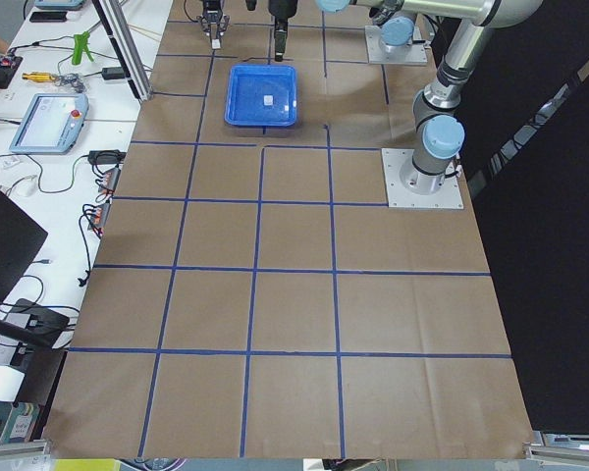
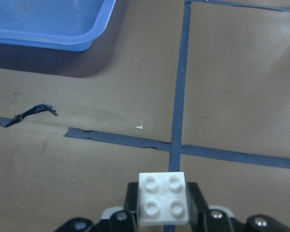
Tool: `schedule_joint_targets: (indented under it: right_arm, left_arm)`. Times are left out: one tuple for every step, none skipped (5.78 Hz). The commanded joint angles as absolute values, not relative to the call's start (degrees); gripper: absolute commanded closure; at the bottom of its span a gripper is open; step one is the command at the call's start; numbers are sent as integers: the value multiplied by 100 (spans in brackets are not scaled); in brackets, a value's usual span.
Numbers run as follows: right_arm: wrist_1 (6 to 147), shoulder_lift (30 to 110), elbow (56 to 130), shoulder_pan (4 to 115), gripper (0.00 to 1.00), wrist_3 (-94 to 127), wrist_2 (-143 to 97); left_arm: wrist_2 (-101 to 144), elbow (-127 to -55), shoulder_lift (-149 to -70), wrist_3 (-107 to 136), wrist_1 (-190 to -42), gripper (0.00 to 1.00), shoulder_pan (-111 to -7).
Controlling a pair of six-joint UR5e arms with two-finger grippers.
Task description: Assemble white blocks and place on blue tray
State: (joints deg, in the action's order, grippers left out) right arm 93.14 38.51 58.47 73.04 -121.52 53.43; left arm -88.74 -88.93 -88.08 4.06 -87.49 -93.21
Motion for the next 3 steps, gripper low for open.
schedule_joint_targets:
  right_arm:
    - [9168,4261,5888,7365,80,-11709,5318]
    - [9167,4411,5941,7496,80,-11594,5283]
    - [9184,4612,6176,7758,80,-11271,5134]
  left_arm:
    - [-8877,-8886,-8807,404,-8745,1,-9308]
    - [-8833,-8886,-8807,396,-8736,1,-9316]
    - [-8894,-8886,-8807,343,-8736,1,-9308]
